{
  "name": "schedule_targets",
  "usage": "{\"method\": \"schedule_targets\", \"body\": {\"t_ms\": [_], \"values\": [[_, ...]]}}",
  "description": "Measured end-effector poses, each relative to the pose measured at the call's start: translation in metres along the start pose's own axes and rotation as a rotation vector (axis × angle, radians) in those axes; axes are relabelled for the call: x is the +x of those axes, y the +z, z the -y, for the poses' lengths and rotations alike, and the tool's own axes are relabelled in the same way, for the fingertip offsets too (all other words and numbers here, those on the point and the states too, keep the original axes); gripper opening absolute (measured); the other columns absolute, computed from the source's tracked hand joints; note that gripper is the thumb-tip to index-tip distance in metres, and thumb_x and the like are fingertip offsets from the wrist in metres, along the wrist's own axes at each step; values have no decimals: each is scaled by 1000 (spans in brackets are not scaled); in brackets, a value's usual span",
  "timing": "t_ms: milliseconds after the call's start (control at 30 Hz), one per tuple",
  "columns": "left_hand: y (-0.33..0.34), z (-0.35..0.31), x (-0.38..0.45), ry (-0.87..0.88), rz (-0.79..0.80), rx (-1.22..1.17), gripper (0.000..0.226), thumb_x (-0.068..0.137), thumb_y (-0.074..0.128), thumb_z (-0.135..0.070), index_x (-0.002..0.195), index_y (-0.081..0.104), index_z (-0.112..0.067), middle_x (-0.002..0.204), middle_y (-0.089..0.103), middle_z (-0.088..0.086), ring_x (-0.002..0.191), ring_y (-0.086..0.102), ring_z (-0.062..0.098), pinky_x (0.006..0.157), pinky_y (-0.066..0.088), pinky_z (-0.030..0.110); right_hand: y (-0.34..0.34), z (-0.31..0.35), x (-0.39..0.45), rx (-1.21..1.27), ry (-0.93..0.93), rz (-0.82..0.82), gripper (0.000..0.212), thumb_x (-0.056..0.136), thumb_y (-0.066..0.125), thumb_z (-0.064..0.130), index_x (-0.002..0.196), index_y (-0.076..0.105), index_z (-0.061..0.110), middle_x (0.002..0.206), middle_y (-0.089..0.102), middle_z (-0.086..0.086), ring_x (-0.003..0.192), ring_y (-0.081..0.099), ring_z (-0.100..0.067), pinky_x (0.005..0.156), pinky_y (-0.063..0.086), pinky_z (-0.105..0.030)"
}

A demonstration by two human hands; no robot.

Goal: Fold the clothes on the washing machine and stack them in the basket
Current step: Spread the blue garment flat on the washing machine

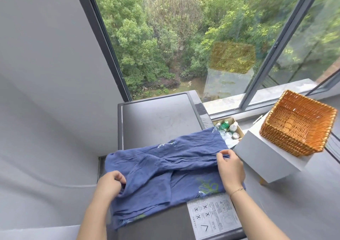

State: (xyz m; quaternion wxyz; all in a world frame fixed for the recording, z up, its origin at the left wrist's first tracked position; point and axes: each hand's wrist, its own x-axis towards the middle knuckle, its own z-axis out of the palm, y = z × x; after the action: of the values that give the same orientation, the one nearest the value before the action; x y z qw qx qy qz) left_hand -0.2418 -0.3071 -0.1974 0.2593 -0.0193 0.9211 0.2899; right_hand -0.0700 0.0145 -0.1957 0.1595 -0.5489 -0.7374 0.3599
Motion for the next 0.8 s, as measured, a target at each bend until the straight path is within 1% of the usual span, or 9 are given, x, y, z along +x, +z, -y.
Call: {"method": "schedule_targets", "body": {"t_ms": [67,167,267,333,400,467,567,700,800], "values": [[-12,-5,7,-12,-130,0,38,69,41,10,66,61,-22,77,65,-1,84,63,27,77,49,33,-1,17,3,28,-87,-9,7,86,54,23,87,61,26,62,61,0,69,55,-28,59,39,-34],[-27,-21,22,43,-297,71,29,78,46,0,84,61,-24,90,62,-3,93,60,27,80,45,32,9,36,19,14,-235,101,14,87,54,14,89,61,26,58,52,1,62,53,-23,56,39,-34],[-34,-30,53,197,-301,82,23,85,55,-5,100,65,-18,107,64,8,105,57,31,91,46,38,34,49,53,-100,-389,280,18,85,58,9,95,67,21,86,61,-1,88,58,-23,78,45,-35],[-32,-28,73,212,-244,164,25,89,59,-15,113,64,-19,122,60,6,116,50,31,99,41,39,49,52,77,-178,-438,370,23,86,61,8,106,69,15,108,58,-8,108,51,-25,95,39,-34],[-27,-21,90,199,-168,209,29,91,60,-22,120,62,-19,128,58,4,122,46,29,103,38,37,58,52,91,-198,-416,389,28,84,66,9,111,68,13,117,54,-10,117,46,-27,100,34,-32],[-19,-18,94,192,-148,154,26,89,64,-26,113,63,-16,122,62,6,120,50,28,101,39,38,62,48,93,-207,-406,338,25,81,71,14,106,70,14,120,52,-8,119,45,-26,100,33,-33],[-13,-19,89,151,-200,109,10,89,65,-26,87,60,-18,105,64,1,107,54,26,89,44,38,72,40,92,-233,-455,184,5,80,74,18,83,72,15,109,55,-6,110,48,-26,92,36,-37],[-21,-9,83,194,-112,-41,19,92,61,-19,76,50,-21,83,60,-2,83,57,26,80,42,38,76,31,91,-258,-515,0,7,85,68,16,80,70,12,88,58,-7,91,54,-32,87,36,-43],[-37,-6,82,193,-172,-25,20,91,63,-28,75,51,-24,78,64,-7,81,59,19,80,33,32,75,29,93,-323,-561,-118,15,88,58,23,80,66,14,79,64,-8,84,57,-34,86,30,-42]]}}
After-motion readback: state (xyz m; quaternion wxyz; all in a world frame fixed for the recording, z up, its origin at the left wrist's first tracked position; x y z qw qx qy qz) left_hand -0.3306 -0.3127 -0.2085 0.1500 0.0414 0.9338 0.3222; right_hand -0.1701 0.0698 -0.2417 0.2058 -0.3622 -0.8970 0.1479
